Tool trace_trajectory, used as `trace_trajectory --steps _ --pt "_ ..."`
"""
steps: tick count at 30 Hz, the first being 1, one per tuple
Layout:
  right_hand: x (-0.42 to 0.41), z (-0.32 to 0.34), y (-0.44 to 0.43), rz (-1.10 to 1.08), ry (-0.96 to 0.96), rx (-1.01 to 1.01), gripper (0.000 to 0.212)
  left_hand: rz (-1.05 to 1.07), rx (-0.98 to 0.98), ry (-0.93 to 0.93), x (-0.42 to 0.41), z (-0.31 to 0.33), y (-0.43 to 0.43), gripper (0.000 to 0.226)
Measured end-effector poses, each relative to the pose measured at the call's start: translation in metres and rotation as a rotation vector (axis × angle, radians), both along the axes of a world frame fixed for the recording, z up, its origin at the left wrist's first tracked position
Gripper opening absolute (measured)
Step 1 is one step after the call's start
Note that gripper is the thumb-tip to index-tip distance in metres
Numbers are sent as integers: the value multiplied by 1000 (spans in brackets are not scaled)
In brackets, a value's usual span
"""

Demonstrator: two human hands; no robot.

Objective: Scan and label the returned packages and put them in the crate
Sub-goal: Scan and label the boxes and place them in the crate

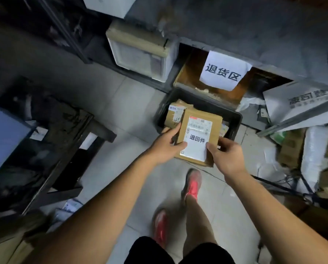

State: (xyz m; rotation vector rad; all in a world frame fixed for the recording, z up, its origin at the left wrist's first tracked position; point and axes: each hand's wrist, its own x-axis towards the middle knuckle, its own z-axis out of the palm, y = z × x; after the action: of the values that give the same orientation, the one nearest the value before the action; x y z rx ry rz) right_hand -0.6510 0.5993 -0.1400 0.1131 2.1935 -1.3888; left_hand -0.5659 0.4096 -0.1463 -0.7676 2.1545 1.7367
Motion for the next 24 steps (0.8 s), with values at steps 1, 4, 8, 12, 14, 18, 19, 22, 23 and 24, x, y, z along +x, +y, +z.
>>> trace_trajectory --steps 1,4,8,12,14,18,19,22,23,24 --pt "-15 -17 -9 18 -15 5 25 20 -5 -20 -11 -15 -7 74" --pt "-57 -65 -37 68 -49 13 16 84 -5 -58 -44 -60 -25 75" --pt "-108 -129 -70 103 -71 56 18 125 -5 -94 -90 -126 -53 76" --pt "-150 -195 -105 111 -63 86 6 84 -77 -98 -132 -195 -84 74" --pt "-168 -233 -124 149 -34 111 24 77 -82 -88 -150 -234 -101 73" --pt "-198 -306 -159 191 -7 171 38 77 -95 -126 -181 -315 -132 76" --pt "-204 -323 -166 204 -1 183 37 74 -91 -134 -188 -333 -140 76" --pt "-216 -367 -184 214 2 214 37 64 -69 -127 -208 -382 -161 77" --pt "-220 -380 -188 206 4 220 38 60 -61 -125 -214 -395 -166 78" --pt "-224 -392 -192 193 7 225 39 54 -52 -123 -221 -407 -171 79"
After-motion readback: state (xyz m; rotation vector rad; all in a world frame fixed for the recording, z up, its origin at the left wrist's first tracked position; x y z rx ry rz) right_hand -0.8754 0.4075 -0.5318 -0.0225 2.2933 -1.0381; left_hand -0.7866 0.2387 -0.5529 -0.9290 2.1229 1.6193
